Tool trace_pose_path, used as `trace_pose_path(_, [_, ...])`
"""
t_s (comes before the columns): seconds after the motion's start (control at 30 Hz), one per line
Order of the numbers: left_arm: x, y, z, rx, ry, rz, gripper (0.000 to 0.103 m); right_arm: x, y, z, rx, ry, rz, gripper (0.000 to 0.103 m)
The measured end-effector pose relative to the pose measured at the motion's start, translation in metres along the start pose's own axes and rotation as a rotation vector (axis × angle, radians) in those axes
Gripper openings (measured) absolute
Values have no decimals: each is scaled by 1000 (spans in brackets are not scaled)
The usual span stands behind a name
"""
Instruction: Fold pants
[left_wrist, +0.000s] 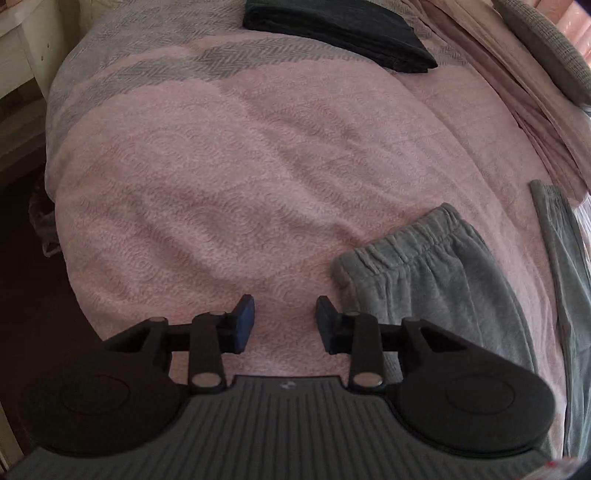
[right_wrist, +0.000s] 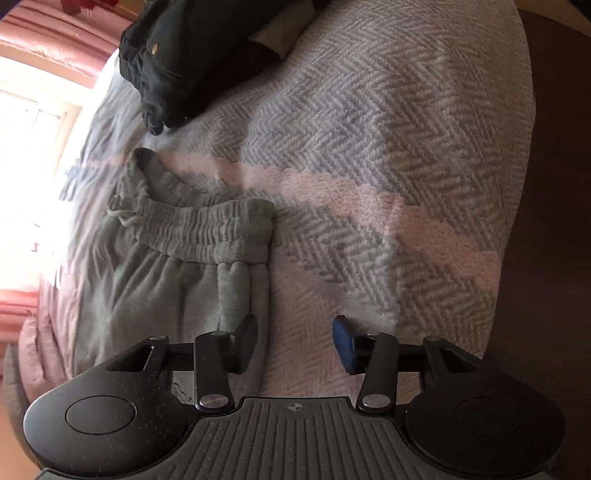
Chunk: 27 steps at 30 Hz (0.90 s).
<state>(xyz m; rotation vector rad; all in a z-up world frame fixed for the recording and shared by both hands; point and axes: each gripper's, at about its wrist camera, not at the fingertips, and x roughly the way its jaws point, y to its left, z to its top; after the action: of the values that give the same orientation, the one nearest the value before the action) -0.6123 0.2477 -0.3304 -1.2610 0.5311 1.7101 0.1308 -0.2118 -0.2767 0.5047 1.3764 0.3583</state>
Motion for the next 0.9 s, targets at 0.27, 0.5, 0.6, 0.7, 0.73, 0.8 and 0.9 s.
trace_pose_path(0.27, [-12,-71,35,447,-119,-90,55,4,22,-1,-83,-51,-21,60])
trace_pose_path(0.5, [56,-139,49,819,-19,-131,81,17,26,1,-105,-77,-67,60])
trace_pose_path(0.6, [81,-147,51,831,29,-166,68,20,32,6,-118,-98,-103,60])
trace_pose_path(0.7, [69,-154,41,892,-60,-192,26,22,38,11,-110,-117,-114,60])
trace_pose_path(0.73, [60,-155,36,905,-119,-188,25,23,40,12,-115,-122,-111,60])
trace_pose_path(0.8, [43,-149,37,850,-196,-203,24,27,47,14,-136,-127,-113,60])
trace_pose_path(0.9, [39,-137,54,703,-249,-187,25,32,52,15,-176,-123,-102,60])
